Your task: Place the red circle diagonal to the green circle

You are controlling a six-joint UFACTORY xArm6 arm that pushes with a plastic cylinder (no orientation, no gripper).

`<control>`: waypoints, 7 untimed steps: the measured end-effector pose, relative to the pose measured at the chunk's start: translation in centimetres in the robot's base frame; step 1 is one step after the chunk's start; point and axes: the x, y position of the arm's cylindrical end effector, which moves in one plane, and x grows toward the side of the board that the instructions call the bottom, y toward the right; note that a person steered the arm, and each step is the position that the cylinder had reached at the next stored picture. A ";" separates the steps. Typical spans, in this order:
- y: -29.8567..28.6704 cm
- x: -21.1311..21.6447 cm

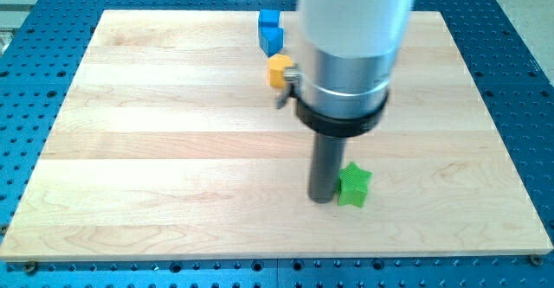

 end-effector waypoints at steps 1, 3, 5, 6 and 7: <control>5.6 -1.3; 9.2 -6.5; 14.9 -24.8; 14.5 -30.6; 10.7 -31.9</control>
